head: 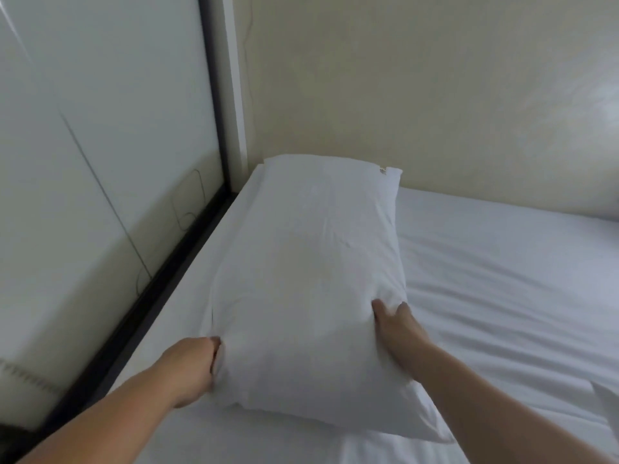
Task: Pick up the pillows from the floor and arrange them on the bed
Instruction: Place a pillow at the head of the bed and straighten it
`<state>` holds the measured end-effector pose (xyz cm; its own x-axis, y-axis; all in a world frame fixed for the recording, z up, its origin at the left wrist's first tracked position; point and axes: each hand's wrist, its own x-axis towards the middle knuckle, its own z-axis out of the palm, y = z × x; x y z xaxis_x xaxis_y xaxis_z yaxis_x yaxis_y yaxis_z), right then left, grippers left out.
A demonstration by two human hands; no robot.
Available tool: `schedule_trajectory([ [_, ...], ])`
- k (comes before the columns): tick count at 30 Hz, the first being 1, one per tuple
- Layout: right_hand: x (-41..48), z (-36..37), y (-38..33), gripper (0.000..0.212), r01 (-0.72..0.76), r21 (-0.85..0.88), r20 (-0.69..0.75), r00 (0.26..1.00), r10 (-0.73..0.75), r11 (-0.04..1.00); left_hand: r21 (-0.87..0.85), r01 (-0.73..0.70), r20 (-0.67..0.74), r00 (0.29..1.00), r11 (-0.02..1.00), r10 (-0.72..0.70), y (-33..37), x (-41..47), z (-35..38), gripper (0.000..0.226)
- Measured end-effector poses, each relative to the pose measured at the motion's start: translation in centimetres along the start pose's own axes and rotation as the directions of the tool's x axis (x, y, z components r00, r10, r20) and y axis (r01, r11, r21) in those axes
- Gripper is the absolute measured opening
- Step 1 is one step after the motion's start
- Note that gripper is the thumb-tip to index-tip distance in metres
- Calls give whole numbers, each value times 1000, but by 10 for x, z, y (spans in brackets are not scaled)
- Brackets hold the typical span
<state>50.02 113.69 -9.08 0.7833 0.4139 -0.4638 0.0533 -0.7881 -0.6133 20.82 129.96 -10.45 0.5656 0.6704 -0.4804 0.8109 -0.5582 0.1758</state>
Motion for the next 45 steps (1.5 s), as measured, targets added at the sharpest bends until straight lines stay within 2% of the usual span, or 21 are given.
schedule_trajectory([
  [3, 3, -5, -13, 67, 69, -24, -35, 997, -70, 997, -60, -20, 2, 1000, 998, 20, -4, -9, 1, 36],
  [7, 1, -16, -6, 67, -11, -210, -127, 992, -16, 978, -87, 19, 95, 995, 996, -11, -10, -5, -34, 47],
  [9, -8, -1, -18, 69, 227, -350, -230, 920, -318, 909, -40, 74, -98, 992, 996, -78, -3, 9, -59, 51],
  [10, -13, 11, -28, 69, 407, -404, -228, 822, -522, 819, -12, 101, -271, 957, 995, -101, 5, 20, -66, 54],
  [12, -23, 39, -44, 66, 628, -498, -66, 660, -748, 598, 19, 20, -462, 887, 1000, -9, 34, 39, -65, 62],
  [13, -23, 50, -41, 65, 655, -523, 32, 654, -756, 545, 28, -61, -426, 902, 998, 67, 52, 43, -55, 64],
  [14, -19, 56, -30, 63, 619, -547, 93, 715, -693, 564, 28, -120, -315, 941, 992, 123, 68, 43, -36, 66],
  [16, -5, 44, -4, 64, 364, -545, 49, 913, -405, 755, 54, -72, -115, 990, 996, 78, 71, 38, 3, 71],
  [18, 5, 13, 12, 67, 55, -432, -66, 993, -93, 900, 7, 129, -153, 980, 992, -126, 51, 29, 15, 79],
  [19, 5, 0, 18, 68, -5, -414, -130, 990, -54, 910, -34, 246, -219, 944, 969, -247, 44, 25, 12, 84],
  [21, -5, -2, 20, 67, 248, -464, -214, 900, -379, 851, -100, 299, -422, 851, 949, -312, 39, 19, 2, 90],
  [23, -27, 15, 29, 64, 553, -496, -74, 741, -667, 669, -34, 73, -493, 866, 997, -80, 57, 15, 5, 77],
  [24, -35, 22, 41, 63, 587, -491, 22, 747, -664, 644, -7, -29, -439, 898, 1000, 23, 69, 10, 13, 72],
  [25, -40, 25, 57, 62, 509, -476, 72, 835, -546, 717, -10, -58, -352, 934, 998, 51, 79, 3, 26, 71],
  [27, -41, 15, 94, 54, 201, -465, 73, 979, -189, 862, -17, 45, -271, 961, 999, -48, 88, -16, 54, 75],
  [29, -48, -4, 118, 54, 83, -495, 45, 997, -70, 865, -10, 156, -297, 943, 988, -152, 88, -45, 73, 83],
  [32, -60, -35, 133, 63, 142, -514, 38, 989, -142, 846, -48, 126, -387, 912, 991, -135, 111, -76, 74, 84],
  [35, -68, -65, 136, 65, 169, -512, -37, 975, -218, 842, -92, -111, -478, 877, 990, 54, 172, -86, 58, 71],
  [38, -78, -97, 148, 58, 194, -654, -85, 941, -326, 731, -305, -344, -549, 825, 888, 131, 242, -102, 52, 47],
  [41, -89, -140, 185, 55, 129, -795, -146, 907, -394, 592, -598, -355, -468, 883, 718, 47, 302, -138, 70, 45],
  [45, -123, -219, 256, 59, 18, -806, -244, 901, -359, 592, -682, -342, -344, 930, 646, 130, 369, -194, 125, 45],
])
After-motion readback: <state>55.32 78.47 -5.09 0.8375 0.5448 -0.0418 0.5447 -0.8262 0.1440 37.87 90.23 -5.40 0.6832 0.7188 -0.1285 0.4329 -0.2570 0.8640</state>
